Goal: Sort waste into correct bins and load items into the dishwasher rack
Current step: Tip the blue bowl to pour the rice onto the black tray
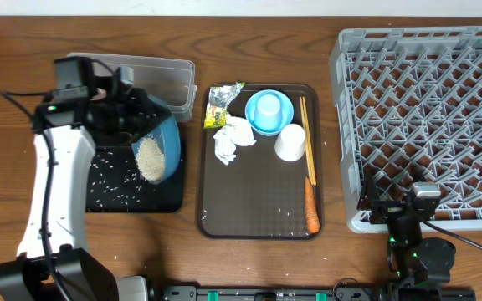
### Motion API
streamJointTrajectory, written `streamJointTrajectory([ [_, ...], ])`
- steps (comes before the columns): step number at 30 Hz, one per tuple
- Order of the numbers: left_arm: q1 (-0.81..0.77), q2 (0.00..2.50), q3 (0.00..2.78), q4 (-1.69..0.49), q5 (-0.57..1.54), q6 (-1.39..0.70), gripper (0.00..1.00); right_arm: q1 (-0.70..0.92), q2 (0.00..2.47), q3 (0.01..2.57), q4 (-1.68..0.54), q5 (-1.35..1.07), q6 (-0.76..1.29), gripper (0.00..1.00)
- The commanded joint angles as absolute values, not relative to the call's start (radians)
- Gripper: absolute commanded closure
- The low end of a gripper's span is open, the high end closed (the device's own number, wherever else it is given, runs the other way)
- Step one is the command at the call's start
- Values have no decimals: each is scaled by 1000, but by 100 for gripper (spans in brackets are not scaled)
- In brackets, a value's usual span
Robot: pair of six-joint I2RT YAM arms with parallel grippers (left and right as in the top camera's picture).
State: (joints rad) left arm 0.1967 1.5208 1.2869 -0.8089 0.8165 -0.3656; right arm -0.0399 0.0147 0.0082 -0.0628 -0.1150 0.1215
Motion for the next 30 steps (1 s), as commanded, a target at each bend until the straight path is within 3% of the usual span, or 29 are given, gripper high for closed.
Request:
streamJointTrajectory([
  [1,251,1516,1281,-805,1027,-348,94,-52,7,6,-65,-112,118,1],
  [19,568,1516,1134,-805,1571,-273,94,-52,7,6,-65,-112,118,1],
  [30,714,1515,1111,-869,1573,-255,94,-52,7,6,-65,-112,118,1],
])
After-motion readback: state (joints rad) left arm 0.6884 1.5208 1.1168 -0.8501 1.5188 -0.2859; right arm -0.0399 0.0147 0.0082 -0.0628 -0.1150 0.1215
